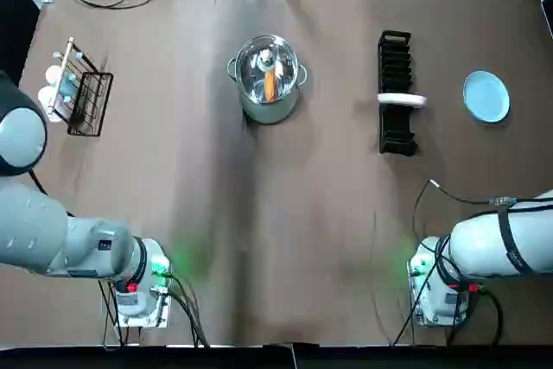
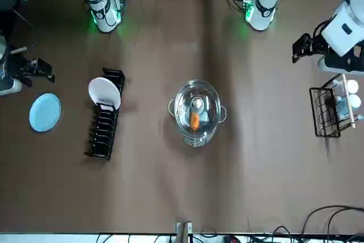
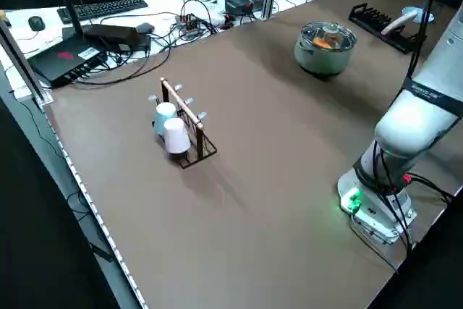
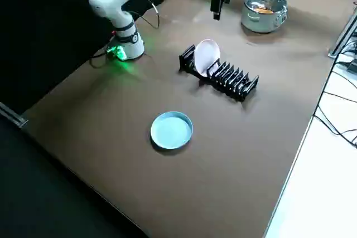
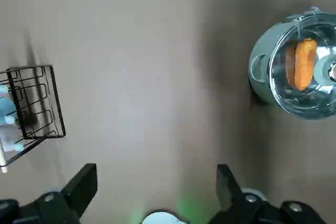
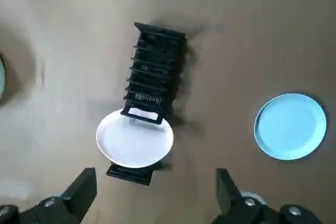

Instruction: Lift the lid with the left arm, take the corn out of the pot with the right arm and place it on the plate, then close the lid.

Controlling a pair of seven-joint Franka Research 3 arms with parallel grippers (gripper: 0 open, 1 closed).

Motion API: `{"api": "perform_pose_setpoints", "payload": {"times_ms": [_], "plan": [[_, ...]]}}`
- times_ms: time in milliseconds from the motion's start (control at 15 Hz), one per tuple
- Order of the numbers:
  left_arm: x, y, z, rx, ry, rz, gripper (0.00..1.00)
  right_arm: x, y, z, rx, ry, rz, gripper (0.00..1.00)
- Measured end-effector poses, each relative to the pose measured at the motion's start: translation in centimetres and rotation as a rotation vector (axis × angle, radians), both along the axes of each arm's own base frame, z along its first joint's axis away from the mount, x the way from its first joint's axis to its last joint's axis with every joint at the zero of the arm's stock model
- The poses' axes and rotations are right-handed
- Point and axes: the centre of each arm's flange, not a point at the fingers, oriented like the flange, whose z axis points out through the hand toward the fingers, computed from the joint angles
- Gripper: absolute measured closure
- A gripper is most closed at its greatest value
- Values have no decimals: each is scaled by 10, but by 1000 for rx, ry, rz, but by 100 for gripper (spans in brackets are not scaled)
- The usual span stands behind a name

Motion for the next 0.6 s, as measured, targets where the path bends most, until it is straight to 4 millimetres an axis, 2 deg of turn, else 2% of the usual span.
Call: {"api": "perform_pose_setpoints", "payload": {"times_ms": [333, 600], "plan": [[-2, -5, -1, 2, 10, -7, 0, 0, 0, 0, 0, 0, 0, 0], [-3, -14, -3, 7, 15, 51, 0, 0, 0, 0, -1, -1, 0, 0]]}}
